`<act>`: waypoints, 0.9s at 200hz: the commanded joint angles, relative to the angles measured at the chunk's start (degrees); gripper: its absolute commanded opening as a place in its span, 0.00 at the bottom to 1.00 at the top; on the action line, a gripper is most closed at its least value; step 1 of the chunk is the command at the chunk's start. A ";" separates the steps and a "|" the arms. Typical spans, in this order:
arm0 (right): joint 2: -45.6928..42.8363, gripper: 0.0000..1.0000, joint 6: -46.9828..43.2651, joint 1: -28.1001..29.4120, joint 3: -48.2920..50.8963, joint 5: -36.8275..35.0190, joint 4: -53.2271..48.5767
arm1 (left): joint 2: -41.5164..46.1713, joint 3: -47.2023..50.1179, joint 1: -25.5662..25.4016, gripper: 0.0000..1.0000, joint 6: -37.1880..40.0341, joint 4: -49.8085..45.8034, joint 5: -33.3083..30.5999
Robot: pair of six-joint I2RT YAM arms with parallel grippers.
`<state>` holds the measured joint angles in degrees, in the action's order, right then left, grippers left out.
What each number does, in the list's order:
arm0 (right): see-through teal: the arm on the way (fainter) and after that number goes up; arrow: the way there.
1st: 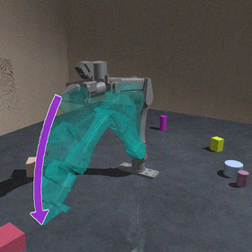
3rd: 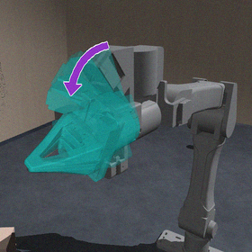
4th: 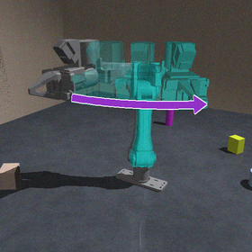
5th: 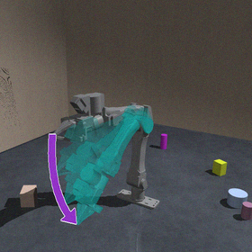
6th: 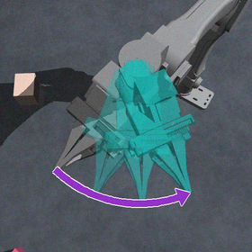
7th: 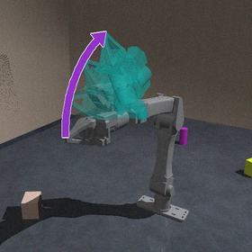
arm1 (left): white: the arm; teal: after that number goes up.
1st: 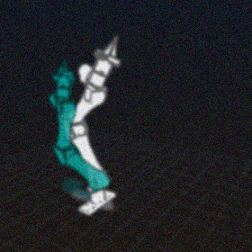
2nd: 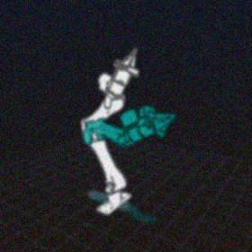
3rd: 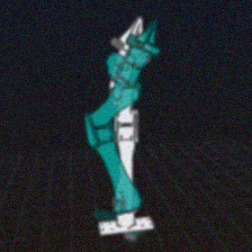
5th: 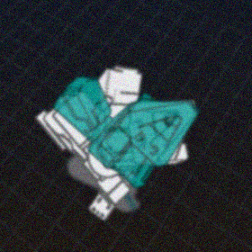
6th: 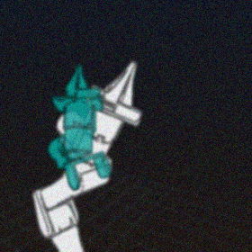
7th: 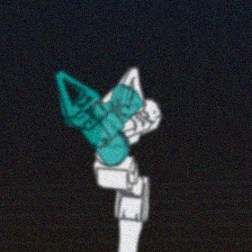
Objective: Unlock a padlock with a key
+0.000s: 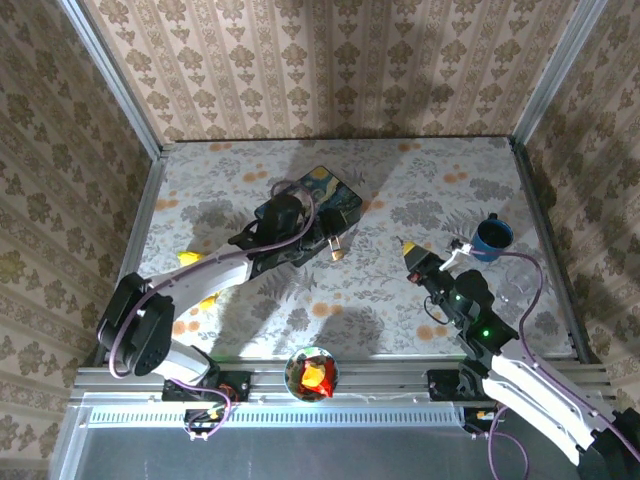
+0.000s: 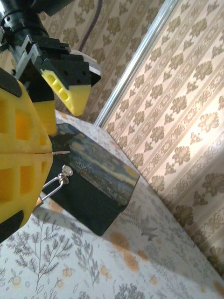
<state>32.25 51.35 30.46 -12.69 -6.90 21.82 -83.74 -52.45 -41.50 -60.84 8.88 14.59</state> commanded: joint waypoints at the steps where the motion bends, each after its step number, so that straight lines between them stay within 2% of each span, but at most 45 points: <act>1: -0.34 0.00 0.01 -0.22 -0.48 3.81 -1.47 | -1.14 2.24 0.49 0.76 6.89 16.61 9.06; 24: 1.68 0.00 0.49 -0.18 -1.52 5.53 1.41 | -3.59 -0.20 0.59 0.73 8.26 20.75 15.89; 49: 4.09 0.00 1.44 -0.22 -1.90 6.71 5.25 | -6.39 -1.48 0.04 0.62 6.56 29.93 21.85; 70: 4.92 0.00 2.45 -0.22 -1.90 6.90 7.54 | -7.72 -2.17 -0.55 0.60 6.23 34.15 25.65; 92: 4.93 0.00 3.53 -0.22 -1.99 7.07 8.71 | -8.53 -3.13 -1.20 0.60 8.76 32.89 27.71; 121: 4.87 0.00 4.43 -0.20 -1.90 7.07 10.08 | -9.71 -5.66 -3.04 0.59 14.31 26.48 29.75; 166: 4.92 0.00 5.16 -0.14 -1.56 7.45 11.37 | -12.19 -7.84 -4.28 0.55 15.04 25.20 32.02; 180: 4.93 0.00 5.25 -0.14 -1.47 7.51 11.58 | -13.06 -8.52 -4.70 0.50 15.22 24.60 32.67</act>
<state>37.47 55.72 30.41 -12.82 0.05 30.72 -95.35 -58.50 -45.56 -47.88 34.89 44.23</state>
